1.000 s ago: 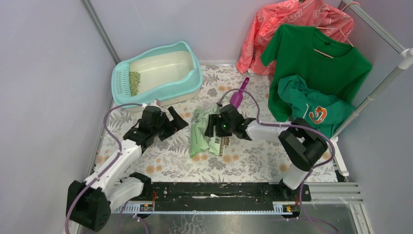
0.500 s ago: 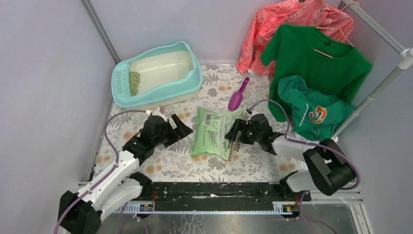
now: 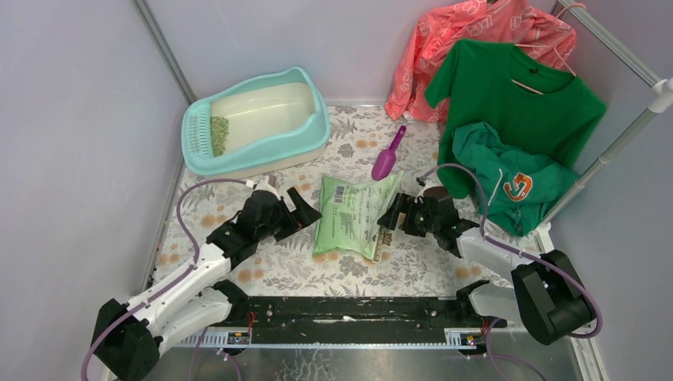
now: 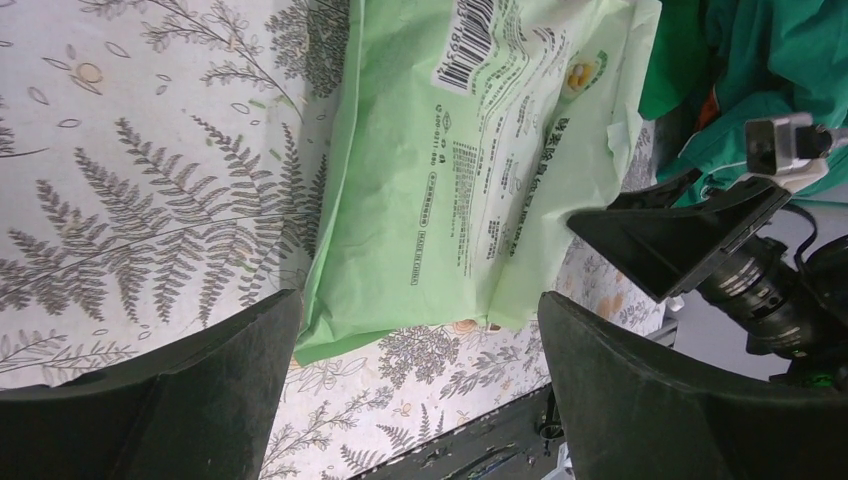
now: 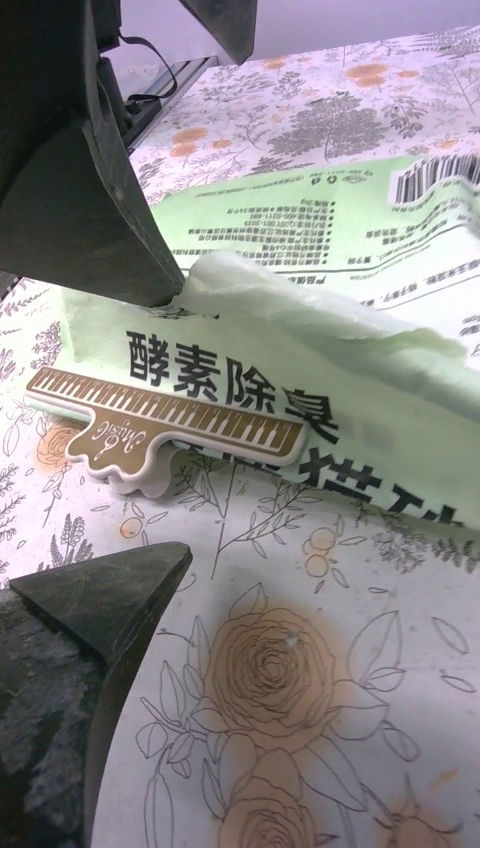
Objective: Fill the litter box with clean litter
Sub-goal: Adjust the cat litter bag at the center of the board.
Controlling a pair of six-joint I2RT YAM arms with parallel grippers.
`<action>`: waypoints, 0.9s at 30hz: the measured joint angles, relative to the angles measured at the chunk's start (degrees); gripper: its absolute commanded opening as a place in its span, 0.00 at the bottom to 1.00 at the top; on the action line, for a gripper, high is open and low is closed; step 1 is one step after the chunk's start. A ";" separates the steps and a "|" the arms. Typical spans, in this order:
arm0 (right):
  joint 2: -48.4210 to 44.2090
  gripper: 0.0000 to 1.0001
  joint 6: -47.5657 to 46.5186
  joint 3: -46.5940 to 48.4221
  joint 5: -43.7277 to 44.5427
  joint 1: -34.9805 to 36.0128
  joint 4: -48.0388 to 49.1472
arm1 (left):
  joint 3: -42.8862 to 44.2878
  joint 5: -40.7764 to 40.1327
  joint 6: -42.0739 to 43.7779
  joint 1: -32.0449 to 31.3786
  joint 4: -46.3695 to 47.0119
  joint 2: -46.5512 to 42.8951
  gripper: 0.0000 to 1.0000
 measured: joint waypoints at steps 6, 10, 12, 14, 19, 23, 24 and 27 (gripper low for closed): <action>-0.11 0.95 -1.64 2.51 0.31 -1.27 -2.58 | 0.39 -0.98 -0.70 -3.67 2.73 3.50 0.96; 0.22 0.95 -2.10 3.89 0.20 -4.11 -4.59 | 1.36 -2.08 -0.83 -5.62 3.26 5.29 0.96; 1.25 0.95 -2.40 6.12 0.22 -5.14 -5.53 | 1.73 -2.40 -0.81 -5.97 3.76 5.66 0.97; 2.82 0.95 -2.80 9.64 0.22 -5.90 -6.56 | 2.03 -2.73 -0.63 -6.21 4.02 5.70 0.97; 5.03 0.94 -4.22 18.12 0.17 -8.07 -8.20 | 3.06 -4.63 1.38 -6.54 4.13 6.69 0.97; 9.20 0.94 -5.68 27.89 0.96 -10.03 -11.74 | 3.52 -6.10 2.49 -6.56 4.11 8.00 0.97; 10.91 0.94 -6.01 30.34 1.64 -10.19 -12.72 | 3.52 -6.27 2.67 -6.56 4.11 8.17 0.97; 19.52 0.95 -6.67 40.89 4.17 -10.51 -16.31 | 3.52 -6.88 3.10 -6.56 4.11 8.68 0.97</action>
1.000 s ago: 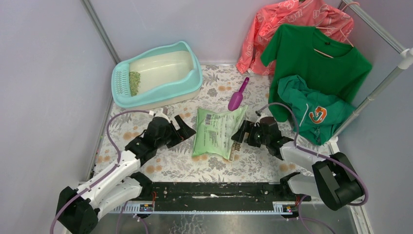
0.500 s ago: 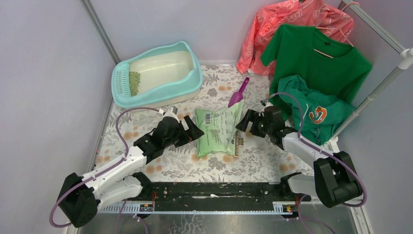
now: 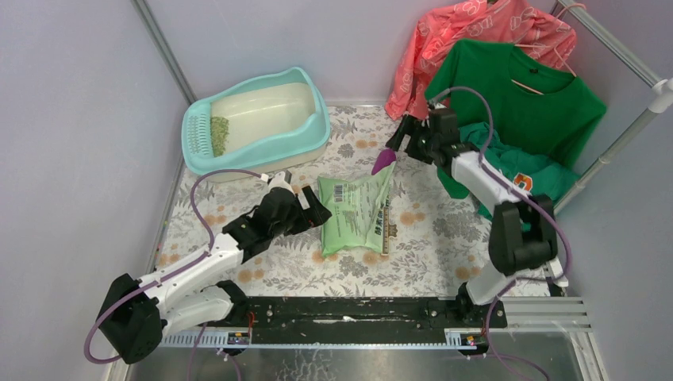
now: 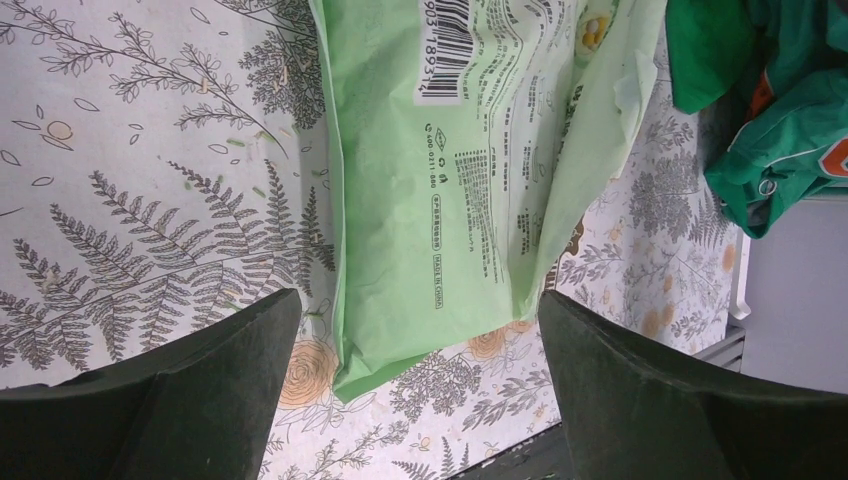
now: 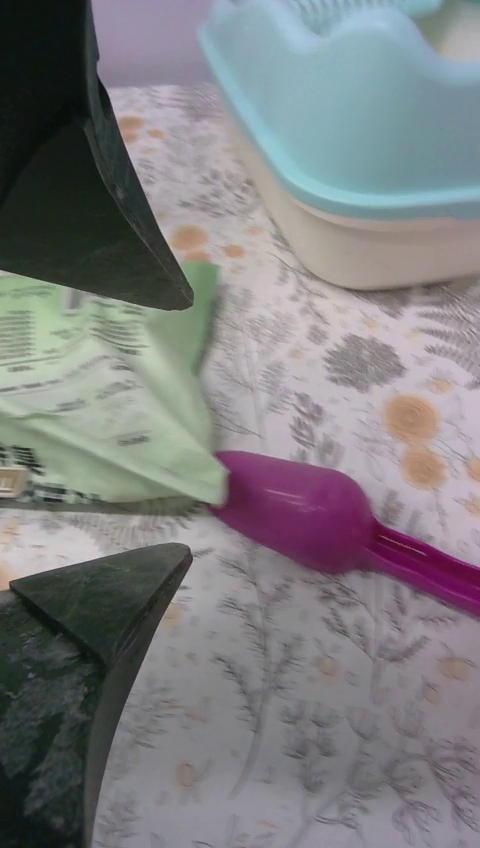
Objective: Fill the litter box with clean litter
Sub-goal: Adjust the cat litter bag at the center of the board, then pick up the spatula from the center of the board.
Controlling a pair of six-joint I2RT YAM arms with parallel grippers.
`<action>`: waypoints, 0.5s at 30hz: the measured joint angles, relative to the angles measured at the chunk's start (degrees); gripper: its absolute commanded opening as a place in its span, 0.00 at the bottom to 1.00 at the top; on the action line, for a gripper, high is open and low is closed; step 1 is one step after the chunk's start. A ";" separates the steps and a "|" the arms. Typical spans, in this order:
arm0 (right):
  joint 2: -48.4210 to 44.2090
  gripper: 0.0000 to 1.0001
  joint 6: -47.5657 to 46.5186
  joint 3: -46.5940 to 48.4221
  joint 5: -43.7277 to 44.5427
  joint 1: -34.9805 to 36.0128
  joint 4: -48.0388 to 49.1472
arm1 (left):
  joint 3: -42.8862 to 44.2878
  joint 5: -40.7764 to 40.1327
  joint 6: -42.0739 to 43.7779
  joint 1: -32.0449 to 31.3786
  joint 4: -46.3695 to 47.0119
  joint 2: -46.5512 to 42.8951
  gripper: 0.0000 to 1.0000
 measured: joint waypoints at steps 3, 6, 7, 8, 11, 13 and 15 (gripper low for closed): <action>9.05 0.91 0.02 8.52 3.30 0.00 -2.51 | 0.00 -0.55 0.57 0.00 -0.22 0.11 0.98; 17.66 0.89 0.11 14.84 6.45 0.00 -5.29 | 0.00 -1.25 1.01 0.00 -0.74 -0.35 0.98; 20.70 0.89 0.22 16.90 7.69 0.00 -6.12 | 0.00 -1.44 1.09 0.00 -0.90 -0.74 0.98; 23.04 0.89 0.24 18.25 8.52 0.00 -6.62 | 0.00 -1.46 1.22 0.00 -1.05 -1.18 0.98; 28.98 0.89 0.70 21.31 11.26 0.17 -8.35 | 0.00 -1.49 1.70 0.00 -1.16 -1.99 0.98; 31.17 0.89 1.88 23.32 11.23 0.46 -8.26 | 0.00 -1.49 2.12 0.00 -1.31 -2.19 0.98; 32.89 0.90 2.10 26.25 12.90 1.22 -9.03 | 0.00 -1.49 2.69 0.00 -1.60 -2.21 0.98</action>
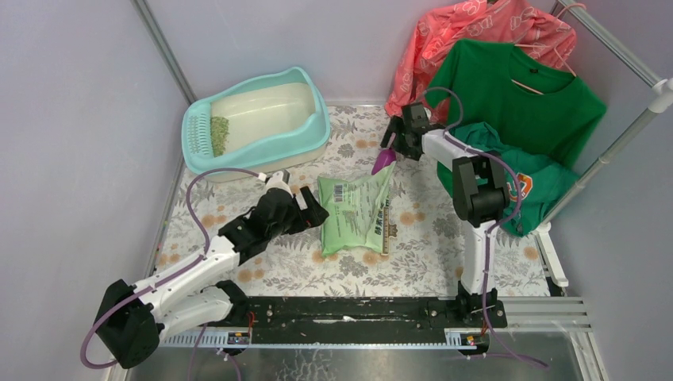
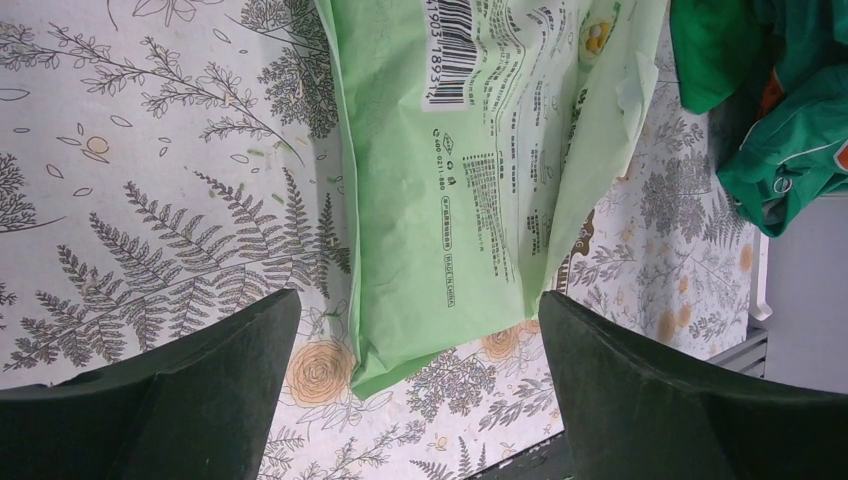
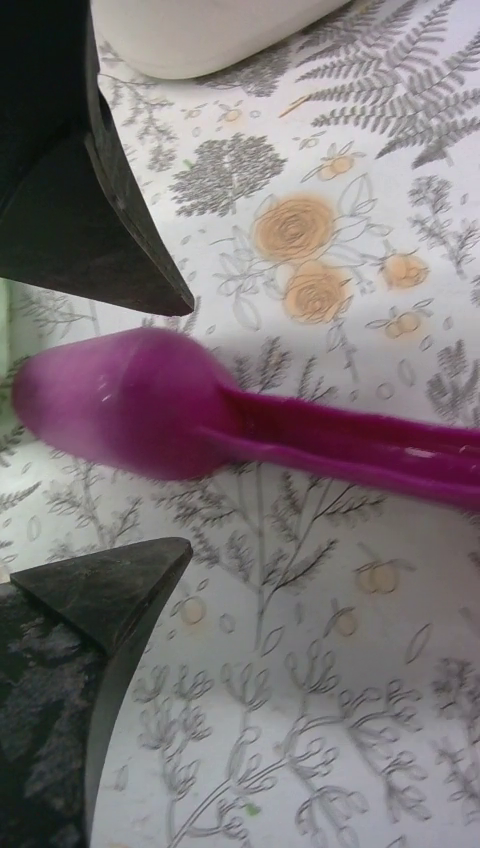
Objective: Fill the litter box with clean litter
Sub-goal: Pick up the spatula from the center of the board.
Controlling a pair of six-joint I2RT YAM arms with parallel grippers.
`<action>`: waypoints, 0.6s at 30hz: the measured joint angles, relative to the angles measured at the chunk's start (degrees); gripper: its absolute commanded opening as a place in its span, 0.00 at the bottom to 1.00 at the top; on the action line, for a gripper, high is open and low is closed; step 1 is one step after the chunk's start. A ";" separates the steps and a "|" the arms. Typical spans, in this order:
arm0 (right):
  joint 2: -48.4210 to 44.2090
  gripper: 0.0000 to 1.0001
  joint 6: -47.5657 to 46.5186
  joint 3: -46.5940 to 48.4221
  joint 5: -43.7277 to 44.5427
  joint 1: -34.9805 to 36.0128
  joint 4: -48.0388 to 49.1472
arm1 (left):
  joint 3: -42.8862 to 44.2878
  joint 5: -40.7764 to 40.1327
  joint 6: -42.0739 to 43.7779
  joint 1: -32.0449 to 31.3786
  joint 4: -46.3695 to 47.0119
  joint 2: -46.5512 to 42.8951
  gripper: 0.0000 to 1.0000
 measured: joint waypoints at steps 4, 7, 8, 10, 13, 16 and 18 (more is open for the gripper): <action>4.15 0.89 0.11 6.36 2.93 1.64 -2.60 | 0.07 0.07 0.72 0.00 -0.02 0.00 0.98; 8.98 0.85 -0.37 13.62 5.75 3.45 -6.10 | 0.11 0.11 1.20 0.00 0.00 0.00 0.98; 10.51 0.84 -0.66 15.74 6.56 3.98 -7.15 | 0.11 0.11 1.40 0.00 -0.04 0.00 0.98; 13.75 0.79 -1.88 20.00 9.51 5.42 -10.03 | 0.11 0.11 1.84 0.00 -0.07 -0.09 0.98; 14.25 0.64 -2.93 20.46 12.59 6.93 -11.41 | 0.11 0.17 2.25 0.00 -0.15 -0.61 0.98; 12.81 0.41 -3.89 16.81 15.19 7.58 -9.33 | 0.11 0.44 2.47 0.00 -0.15 -1.44 0.98; 11.39 0.20 -3.85 14.08 15.54 7.52 -7.41 | 0.11 0.57 2.49 0.00 -0.17 -2.01 0.98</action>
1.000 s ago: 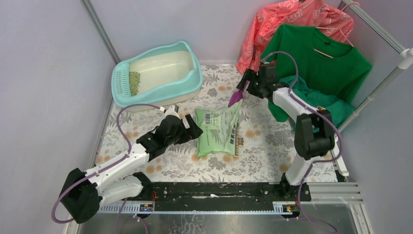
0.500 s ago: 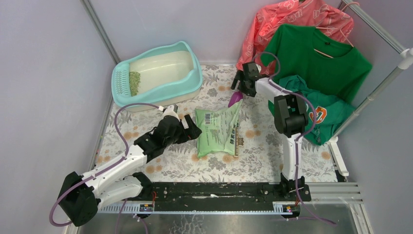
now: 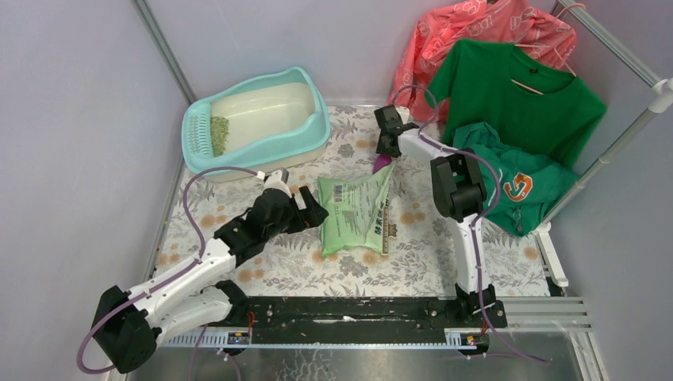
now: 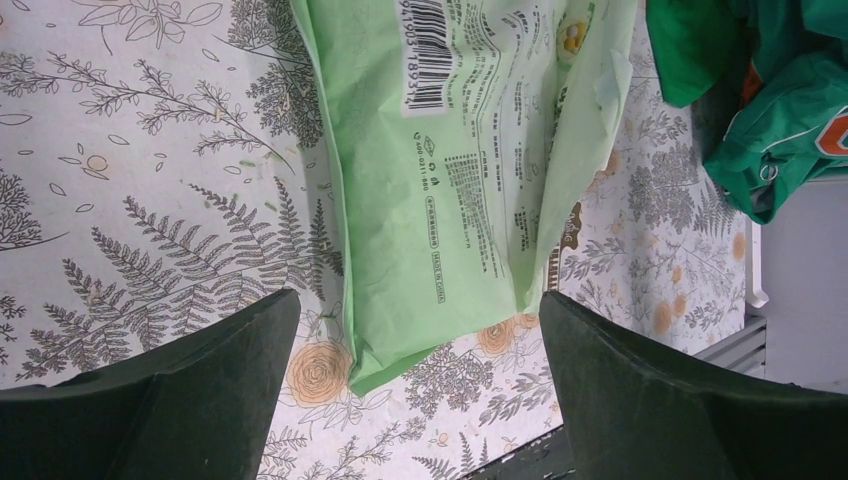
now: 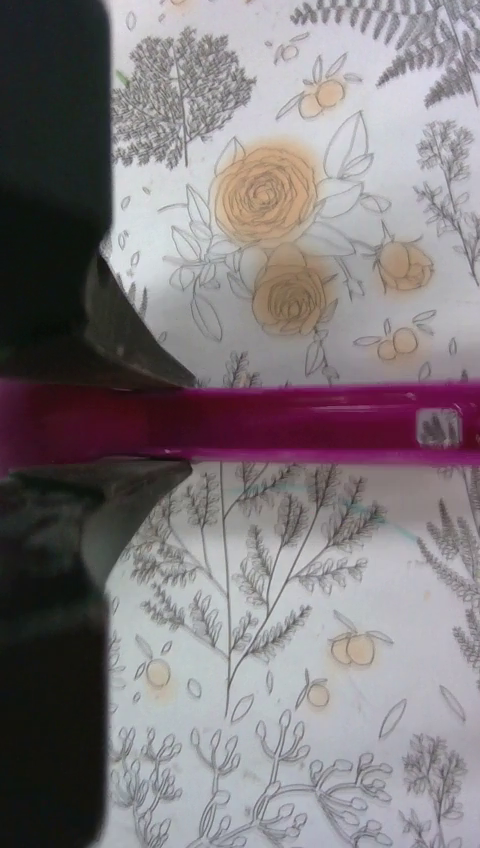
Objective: Fill the litter box with clean litter
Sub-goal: Pick up the spatula from the center of the board, then place the spatula at the center of the board.
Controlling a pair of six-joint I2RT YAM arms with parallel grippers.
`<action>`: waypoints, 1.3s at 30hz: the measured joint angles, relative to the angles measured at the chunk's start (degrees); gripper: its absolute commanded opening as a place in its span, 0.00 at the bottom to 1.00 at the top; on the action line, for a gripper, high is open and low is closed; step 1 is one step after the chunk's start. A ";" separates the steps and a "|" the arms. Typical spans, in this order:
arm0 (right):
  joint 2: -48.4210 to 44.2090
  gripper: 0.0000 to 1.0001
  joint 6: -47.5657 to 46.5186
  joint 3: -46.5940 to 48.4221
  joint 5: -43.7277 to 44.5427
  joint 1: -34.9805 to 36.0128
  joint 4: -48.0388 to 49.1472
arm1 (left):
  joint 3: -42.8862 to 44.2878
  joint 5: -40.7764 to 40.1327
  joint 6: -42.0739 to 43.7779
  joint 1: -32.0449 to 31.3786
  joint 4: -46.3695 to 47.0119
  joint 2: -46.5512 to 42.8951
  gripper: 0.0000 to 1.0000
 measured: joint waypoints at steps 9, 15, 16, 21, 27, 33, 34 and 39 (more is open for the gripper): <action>-5.55 0.03 -3.80 -2.38 -2.45 -0.50 -2.86 | 1.77 -2.23 0.72 0.00 -6.58 -3.41 0.99; -20.09 0.02 -8.22 3.13 -9.81 -0.33 -8.02 | 11.54 -9.25 1.20 0.02 -16.55 -12.35 0.99; -24.30 0.02 -8.76 3.19 -11.39 -0.04 -7.93 | 13.18 -10.45 1.20 0.02 -17.84 -13.88 0.99; -44.54 0.02 -11.34 -3.48 -18.64 5.49 -5.66 | 21.46 -15.52 0.76 0.04 -25.51 -18.51 0.99; -51.95 0.03 -13.99 -18.40 -23.50 24.09 -2.49 | 26.99 -18.75 -1.25 0.04 -34.21 -19.41 0.99; -34.10 0.04 -14.29 -23.30 -22.77 36.24 -0.70 | 26.84 -19.15 -3.63 0.04 -38.91 -20.68 0.99; -31.08 0.05 -14.27 -23.21 -22.18 37.42 -0.33 | 26.62 -19.17 -3.93 0.04 -39.26 -21.20 0.99; -16.20 0.05 -13.88 -14.86 -18.88 41.81 -1.18 | 25.49 -20.06 -5.07 0.04 -40.94 -22.67 0.99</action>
